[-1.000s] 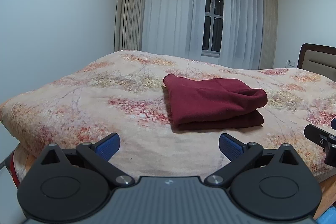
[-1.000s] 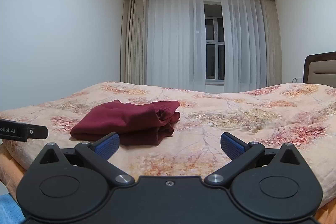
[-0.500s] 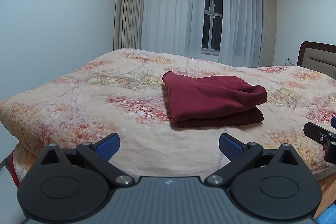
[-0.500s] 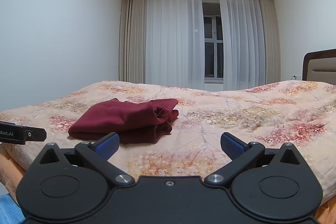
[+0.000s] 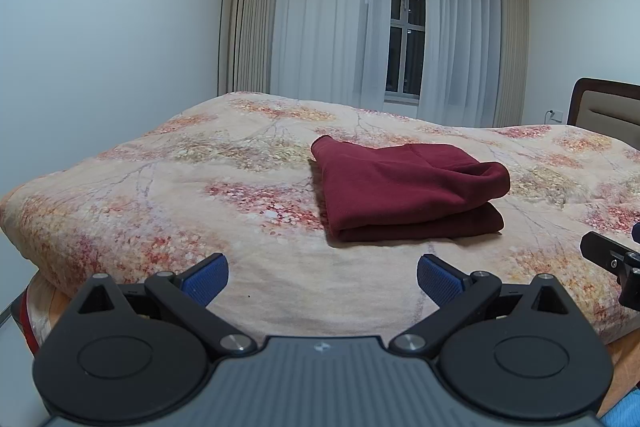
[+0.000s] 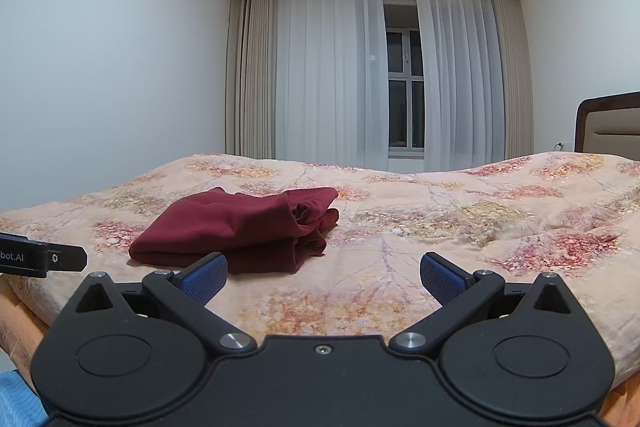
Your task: Fold small clothes
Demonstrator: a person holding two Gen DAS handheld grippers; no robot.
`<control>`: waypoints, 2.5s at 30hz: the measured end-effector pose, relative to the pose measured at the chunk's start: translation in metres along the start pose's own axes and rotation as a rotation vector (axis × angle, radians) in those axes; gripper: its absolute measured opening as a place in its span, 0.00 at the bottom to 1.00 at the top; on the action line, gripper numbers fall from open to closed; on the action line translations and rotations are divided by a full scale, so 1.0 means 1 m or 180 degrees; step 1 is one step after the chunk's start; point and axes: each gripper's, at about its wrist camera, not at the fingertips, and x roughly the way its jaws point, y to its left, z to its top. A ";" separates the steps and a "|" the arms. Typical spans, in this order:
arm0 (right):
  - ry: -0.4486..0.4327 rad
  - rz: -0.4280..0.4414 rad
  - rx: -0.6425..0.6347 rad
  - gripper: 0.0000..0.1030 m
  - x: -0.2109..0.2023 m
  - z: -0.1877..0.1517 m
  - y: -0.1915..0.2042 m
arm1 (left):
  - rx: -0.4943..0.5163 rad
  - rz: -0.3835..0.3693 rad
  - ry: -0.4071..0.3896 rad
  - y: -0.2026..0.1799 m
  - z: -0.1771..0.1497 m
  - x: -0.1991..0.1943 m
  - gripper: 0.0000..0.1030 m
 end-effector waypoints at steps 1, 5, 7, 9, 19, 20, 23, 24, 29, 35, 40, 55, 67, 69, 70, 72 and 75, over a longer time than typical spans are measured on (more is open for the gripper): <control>0.0000 0.0000 -0.0001 0.99 0.000 0.000 0.000 | -0.0001 0.0002 0.0000 0.000 0.000 0.000 1.00; 0.0003 0.0000 0.0003 0.99 0.000 0.000 0.000 | -0.0008 -0.0001 0.0003 0.001 0.000 0.000 1.00; 0.0001 0.0000 0.0002 0.99 0.000 0.000 0.000 | -0.0009 0.0005 0.0005 0.001 0.000 0.000 1.00; -0.0002 0.0001 0.0002 0.99 0.000 0.000 0.000 | -0.0013 0.0006 0.0006 0.002 -0.001 0.000 1.00; 0.0003 0.0002 0.0004 0.99 0.000 0.000 0.000 | -0.0030 0.0005 0.0017 0.004 -0.001 -0.001 1.00; 0.0003 0.0002 0.0004 0.99 0.000 0.000 0.000 | -0.0035 0.0006 0.0017 0.003 -0.001 -0.001 1.00; 0.0004 0.0001 0.0003 0.99 0.000 0.000 0.000 | -0.0029 0.0012 0.0017 0.003 -0.001 -0.001 1.00; 0.0004 0.0001 0.0003 0.99 0.000 0.000 0.000 | -0.0029 0.0013 0.0016 0.003 -0.001 -0.002 1.00; 0.0004 0.0001 0.0003 0.99 0.000 0.000 0.000 | -0.0029 0.0015 0.0019 0.003 0.000 -0.001 1.00; 0.0003 0.0002 0.0002 0.99 0.000 0.000 0.000 | -0.0028 0.0015 0.0021 0.003 -0.001 -0.001 1.00; 0.0005 0.0001 0.0005 0.99 0.000 0.000 0.000 | -0.0029 0.0017 0.0019 0.003 -0.001 -0.001 1.00; 0.0008 0.0004 0.0006 0.99 0.000 0.000 0.000 | -0.0029 0.0018 0.0020 0.003 -0.001 -0.001 1.00; 0.0009 0.0004 0.0007 0.99 0.000 0.000 -0.001 | -0.0037 -0.0013 0.0004 0.003 0.000 -0.004 1.00; 0.0010 0.0003 0.0006 0.99 0.000 0.000 -0.001 | -0.0056 0.0022 0.0031 0.002 0.001 -0.005 1.00; 0.0013 0.0005 0.0004 0.99 0.000 0.000 -0.001 | -0.0078 0.0042 0.0037 0.002 0.002 -0.005 1.00; 0.0019 0.0012 -0.0001 0.99 0.000 -0.001 0.001 | -0.0140 0.0042 0.0048 0.003 0.003 -0.005 1.00; 0.0025 0.0016 -0.0003 0.99 0.000 -0.002 0.003 | -0.0268 -0.0022 0.0071 0.007 0.003 -0.005 1.00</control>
